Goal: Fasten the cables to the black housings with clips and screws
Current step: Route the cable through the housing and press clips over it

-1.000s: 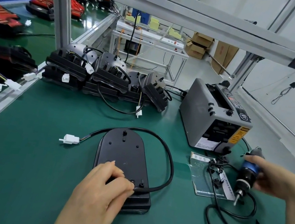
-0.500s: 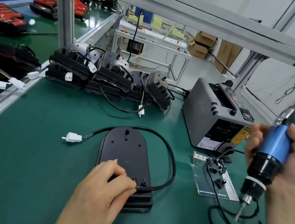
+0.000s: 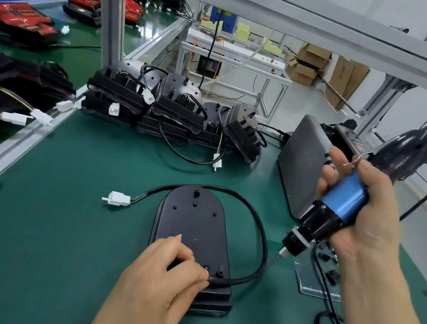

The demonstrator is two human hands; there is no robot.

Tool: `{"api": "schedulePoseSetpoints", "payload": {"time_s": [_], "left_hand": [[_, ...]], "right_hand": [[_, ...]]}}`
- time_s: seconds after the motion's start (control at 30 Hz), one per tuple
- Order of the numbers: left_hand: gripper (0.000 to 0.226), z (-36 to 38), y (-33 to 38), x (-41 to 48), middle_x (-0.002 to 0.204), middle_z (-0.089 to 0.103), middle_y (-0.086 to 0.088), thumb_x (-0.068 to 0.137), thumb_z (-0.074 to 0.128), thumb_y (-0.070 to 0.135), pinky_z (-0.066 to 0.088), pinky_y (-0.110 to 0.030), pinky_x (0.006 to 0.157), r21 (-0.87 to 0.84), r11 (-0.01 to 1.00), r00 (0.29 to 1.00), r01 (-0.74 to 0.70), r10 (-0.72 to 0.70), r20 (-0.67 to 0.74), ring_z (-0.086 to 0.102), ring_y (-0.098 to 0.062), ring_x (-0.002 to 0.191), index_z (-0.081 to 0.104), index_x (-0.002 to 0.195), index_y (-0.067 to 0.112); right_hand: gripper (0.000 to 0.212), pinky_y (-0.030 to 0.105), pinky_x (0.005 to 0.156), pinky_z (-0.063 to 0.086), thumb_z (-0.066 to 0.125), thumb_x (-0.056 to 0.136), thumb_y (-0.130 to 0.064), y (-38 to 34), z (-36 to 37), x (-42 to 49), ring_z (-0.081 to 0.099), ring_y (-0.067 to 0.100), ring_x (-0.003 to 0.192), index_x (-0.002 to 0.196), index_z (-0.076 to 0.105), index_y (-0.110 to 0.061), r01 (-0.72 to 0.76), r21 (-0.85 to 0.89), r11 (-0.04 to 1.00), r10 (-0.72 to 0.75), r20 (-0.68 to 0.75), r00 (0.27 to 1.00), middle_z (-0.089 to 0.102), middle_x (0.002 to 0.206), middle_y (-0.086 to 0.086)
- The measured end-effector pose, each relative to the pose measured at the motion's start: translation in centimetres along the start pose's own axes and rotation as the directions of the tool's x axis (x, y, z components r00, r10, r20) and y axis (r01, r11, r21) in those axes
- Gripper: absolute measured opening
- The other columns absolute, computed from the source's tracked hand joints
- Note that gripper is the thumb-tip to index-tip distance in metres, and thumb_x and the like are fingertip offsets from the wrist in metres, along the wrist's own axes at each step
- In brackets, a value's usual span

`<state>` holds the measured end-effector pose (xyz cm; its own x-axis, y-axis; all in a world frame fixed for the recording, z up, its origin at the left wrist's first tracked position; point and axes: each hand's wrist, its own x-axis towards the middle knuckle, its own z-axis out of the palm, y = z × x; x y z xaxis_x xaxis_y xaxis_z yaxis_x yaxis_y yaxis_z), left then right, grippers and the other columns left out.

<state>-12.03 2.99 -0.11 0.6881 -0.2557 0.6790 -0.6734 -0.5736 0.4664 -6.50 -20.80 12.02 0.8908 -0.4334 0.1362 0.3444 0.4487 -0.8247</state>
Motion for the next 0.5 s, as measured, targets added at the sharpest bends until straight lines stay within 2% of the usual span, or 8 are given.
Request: {"api": "schedulePoseSetpoints", "payload": {"time_s": [0.17,0.33,0.5], "left_hand": [[0.018,0.2,0.0,0.0,0.08,0.054,0.002,0.086,0.056,0.026,0.045,-0.029,0.098,-0.008,1.0,1.0,0.001,-0.001,-0.012,0.059,-0.017,0.076,0.068,0.078,0.016],[0.019,0.0,0.0,-0.1,0.082,0.054,0.003,0.087,0.055,0.028,0.045,-0.029,0.098,-0.006,1.0,1.0,0.013,-0.013,0.004,0.06,-0.016,0.081,0.068,0.079,0.017],[0.015,0.1,0.1,-0.1,0.082,0.055,0.002,0.086,0.056,0.028,0.046,-0.03,0.097,-0.011,1.0,1.0,0.008,-0.008,-0.003,0.06,-0.017,0.081,0.065,0.08,0.018]], "right_hand": [[0.02,0.021,0.056,0.051,0.06,0.081,-0.019,1.2,2.6,-2.2,0.057,0.009,0.056,0.098,0.051,-0.015,-0.009,0.07,0.998,-0.001,0.132,0.991,0.07,0.083,0.001],[0.024,0.022,0.055,0.05,0.062,0.078,-0.018,2.0,5.4,-3.5,0.056,0.01,0.054,0.099,0.051,-0.014,-0.016,0.089,0.996,-0.008,0.254,0.967,0.069,0.081,0.002],[0.025,0.024,0.055,0.049,0.062,0.078,-0.017,2.5,6.7,-3.5,0.055,0.012,0.053,0.099,0.049,-0.013,-0.005,0.055,0.998,-0.01,0.272,0.962,0.069,0.082,0.004]]}}
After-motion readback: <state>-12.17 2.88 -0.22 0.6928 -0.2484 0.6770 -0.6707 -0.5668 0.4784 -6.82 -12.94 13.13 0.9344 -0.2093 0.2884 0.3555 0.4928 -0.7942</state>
